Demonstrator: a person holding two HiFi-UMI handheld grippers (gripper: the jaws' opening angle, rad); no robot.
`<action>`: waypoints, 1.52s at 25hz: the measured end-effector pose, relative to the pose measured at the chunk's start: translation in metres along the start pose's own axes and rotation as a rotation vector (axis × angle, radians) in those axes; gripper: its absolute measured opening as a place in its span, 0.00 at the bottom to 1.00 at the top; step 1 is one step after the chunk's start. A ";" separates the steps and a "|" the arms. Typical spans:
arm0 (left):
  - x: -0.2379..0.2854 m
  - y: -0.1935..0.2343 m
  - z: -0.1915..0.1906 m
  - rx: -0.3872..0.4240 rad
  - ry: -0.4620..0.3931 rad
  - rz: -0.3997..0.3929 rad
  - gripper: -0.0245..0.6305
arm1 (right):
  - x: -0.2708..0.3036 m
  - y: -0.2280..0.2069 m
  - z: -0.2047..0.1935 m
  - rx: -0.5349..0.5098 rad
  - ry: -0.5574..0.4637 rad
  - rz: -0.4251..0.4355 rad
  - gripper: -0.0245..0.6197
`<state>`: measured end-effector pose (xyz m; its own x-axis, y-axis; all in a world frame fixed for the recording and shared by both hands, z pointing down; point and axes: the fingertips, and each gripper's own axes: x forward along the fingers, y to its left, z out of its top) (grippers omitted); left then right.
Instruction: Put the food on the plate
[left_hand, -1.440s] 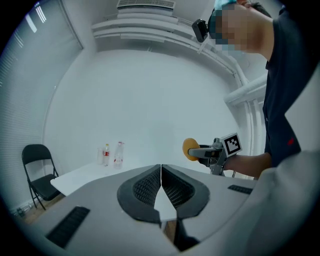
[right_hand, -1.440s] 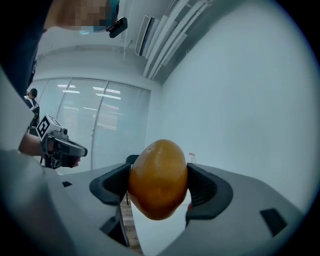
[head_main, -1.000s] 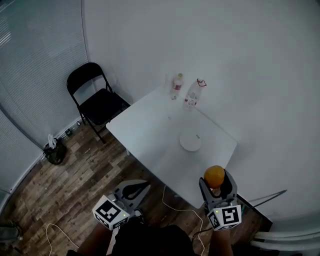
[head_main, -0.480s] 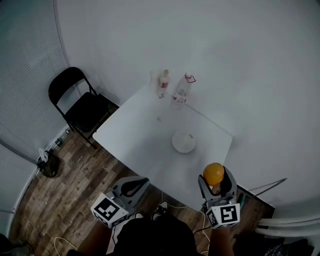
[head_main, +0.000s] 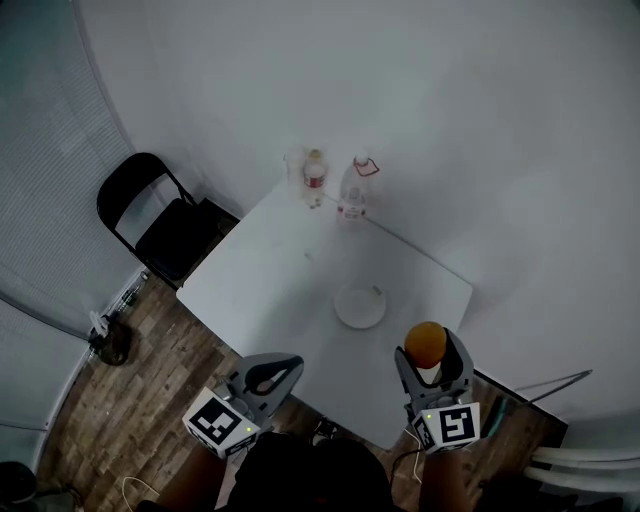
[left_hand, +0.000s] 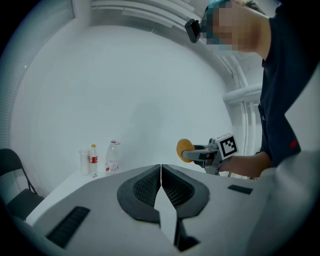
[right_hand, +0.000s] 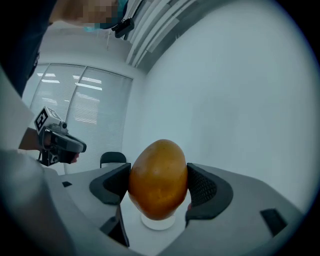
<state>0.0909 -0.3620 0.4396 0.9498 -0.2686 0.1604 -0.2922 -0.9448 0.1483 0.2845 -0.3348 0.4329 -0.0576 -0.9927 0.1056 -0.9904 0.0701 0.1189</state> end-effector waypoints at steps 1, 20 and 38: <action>0.008 -0.001 0.004 -0.004 -0.001 0.003 0.07 | 0.006 -0.007 -0.008 0.014 0.009 0.004 0.60; 0.036 0.083 -0.016 -0.086 0.057 0.021 0.07 | 0.170 -0.004 -0.155 0.121 0.355 0.098 0.60; 0.021 0.134 -0.050 -0.166 0.116 0.093 0.07 | 0.243 0.015 -0.297 0.092 0.688 0.080 0.60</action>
<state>0.0656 -0.4852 0.5114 0.9013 -0.3209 0.2910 -0.4019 -0.8703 0.2847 0.2933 -0.5463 0.7539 -0.0682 -0.6951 0.7157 -0.9948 0.1019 0.0042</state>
